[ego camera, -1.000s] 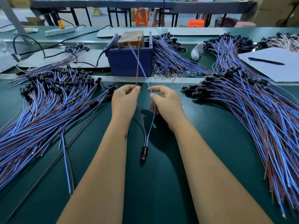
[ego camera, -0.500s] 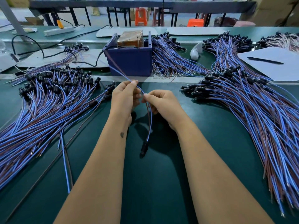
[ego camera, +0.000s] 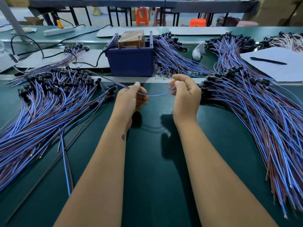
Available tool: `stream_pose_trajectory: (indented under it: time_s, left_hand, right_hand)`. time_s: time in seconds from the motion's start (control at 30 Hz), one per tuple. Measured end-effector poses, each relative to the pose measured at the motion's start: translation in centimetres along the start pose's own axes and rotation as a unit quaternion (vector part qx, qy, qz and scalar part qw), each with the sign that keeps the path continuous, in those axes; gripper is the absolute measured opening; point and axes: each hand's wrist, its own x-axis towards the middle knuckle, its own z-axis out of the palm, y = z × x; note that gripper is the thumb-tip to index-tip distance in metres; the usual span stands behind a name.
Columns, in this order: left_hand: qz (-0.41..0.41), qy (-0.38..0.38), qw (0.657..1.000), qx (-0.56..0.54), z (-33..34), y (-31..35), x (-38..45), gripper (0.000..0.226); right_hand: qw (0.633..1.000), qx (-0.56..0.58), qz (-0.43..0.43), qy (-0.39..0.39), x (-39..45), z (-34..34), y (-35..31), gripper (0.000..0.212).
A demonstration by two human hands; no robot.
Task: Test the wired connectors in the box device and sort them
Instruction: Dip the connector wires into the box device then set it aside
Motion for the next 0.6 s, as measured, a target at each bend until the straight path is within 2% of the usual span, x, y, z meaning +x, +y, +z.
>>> stream_pose_trajectory:
  time_s: [0.2, 0.33, 0.53, 0.6]
  left_hand:
    - [0.100, -0.021, 0.984, 0.145, 1.3, -1.3, -0.5, 0.041]
    - [0.156, -0.058, 0.965, 0.205, 2.5, -1.5, -1.6, 0.038]
    - [0.262, -0.128, 0.887, 0.358, 5.5, -1.4, -4.2, 0.037]
    - [0.324, -0.159, 0.862, 0.357, 7.0, -1.6, -5.2, 0.021]
  right_hand:
    - [0.999, -0.045, -0.016, 0.002, 0.6, -0.4, 0.6, 0.030]
    - [0.997, -0.074, -0.010, 0.009, 1.0, -1.1, 1.0, 0.027]
    - [0.985, -0.172, -0.002, -0.031, 2.9, -4.4, 0.5, 0.024]
    - [0.976, -0.213, -0.019, -0.035, 4.1, -6.0, -0.2, 0.022]
